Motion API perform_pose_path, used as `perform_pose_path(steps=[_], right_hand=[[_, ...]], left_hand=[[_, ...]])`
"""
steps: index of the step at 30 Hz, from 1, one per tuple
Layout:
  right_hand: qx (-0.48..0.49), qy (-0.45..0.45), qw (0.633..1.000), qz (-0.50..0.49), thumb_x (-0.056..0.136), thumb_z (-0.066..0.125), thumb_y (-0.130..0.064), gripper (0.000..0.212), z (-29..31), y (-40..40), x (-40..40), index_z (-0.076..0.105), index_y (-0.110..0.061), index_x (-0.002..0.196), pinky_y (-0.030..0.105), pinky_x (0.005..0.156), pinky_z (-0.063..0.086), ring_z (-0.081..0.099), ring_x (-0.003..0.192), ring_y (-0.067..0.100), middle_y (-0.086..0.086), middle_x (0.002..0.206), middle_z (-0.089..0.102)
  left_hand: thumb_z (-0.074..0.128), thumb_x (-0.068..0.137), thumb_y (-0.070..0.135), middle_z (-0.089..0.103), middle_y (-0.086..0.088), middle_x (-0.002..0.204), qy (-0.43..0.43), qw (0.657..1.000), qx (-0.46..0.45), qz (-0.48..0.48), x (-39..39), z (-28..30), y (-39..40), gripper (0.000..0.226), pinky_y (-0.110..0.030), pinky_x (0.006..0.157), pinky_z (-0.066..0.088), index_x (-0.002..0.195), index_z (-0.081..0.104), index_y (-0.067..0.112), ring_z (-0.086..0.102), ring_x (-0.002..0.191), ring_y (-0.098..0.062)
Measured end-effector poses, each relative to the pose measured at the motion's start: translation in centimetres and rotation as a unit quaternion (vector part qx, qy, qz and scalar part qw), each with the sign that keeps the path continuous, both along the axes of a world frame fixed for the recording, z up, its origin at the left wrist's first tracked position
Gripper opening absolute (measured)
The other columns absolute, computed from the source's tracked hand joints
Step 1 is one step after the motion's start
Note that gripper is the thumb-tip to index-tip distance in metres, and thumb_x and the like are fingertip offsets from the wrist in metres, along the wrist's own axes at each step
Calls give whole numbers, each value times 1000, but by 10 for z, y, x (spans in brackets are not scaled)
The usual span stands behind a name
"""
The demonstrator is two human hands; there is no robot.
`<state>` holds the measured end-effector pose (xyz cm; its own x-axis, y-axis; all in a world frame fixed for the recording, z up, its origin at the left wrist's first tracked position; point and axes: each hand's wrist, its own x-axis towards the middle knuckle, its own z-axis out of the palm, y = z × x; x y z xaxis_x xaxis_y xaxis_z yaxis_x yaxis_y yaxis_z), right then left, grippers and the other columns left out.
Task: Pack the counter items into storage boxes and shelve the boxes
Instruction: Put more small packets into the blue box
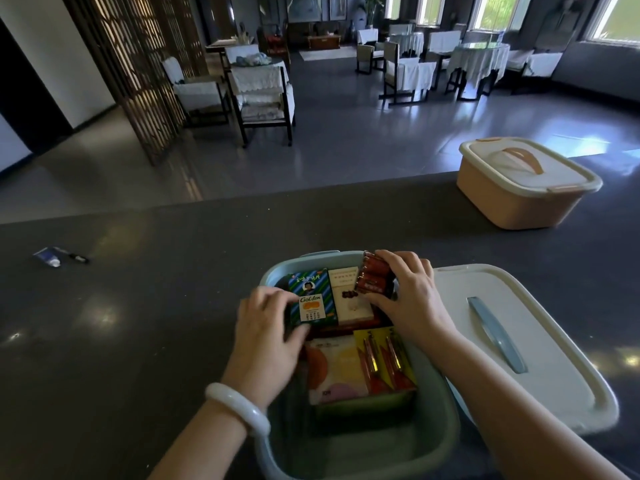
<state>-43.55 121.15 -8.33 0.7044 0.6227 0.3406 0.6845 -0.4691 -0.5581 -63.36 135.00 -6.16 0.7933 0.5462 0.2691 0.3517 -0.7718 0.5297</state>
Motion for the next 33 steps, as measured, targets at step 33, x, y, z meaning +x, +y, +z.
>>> perform_pose_path(steps=[33], right_hand=[[-150,-4,976,160,66,71,-65,81,-20,-4,-54,46,-34,136,25,102,34,25,106,2,-22,110,27]], left_hand=[[34,103,33,32,1,154,-58,950,-296,76,-7,-44,20,55,6,62,35,153,12,32,40,76,26]])
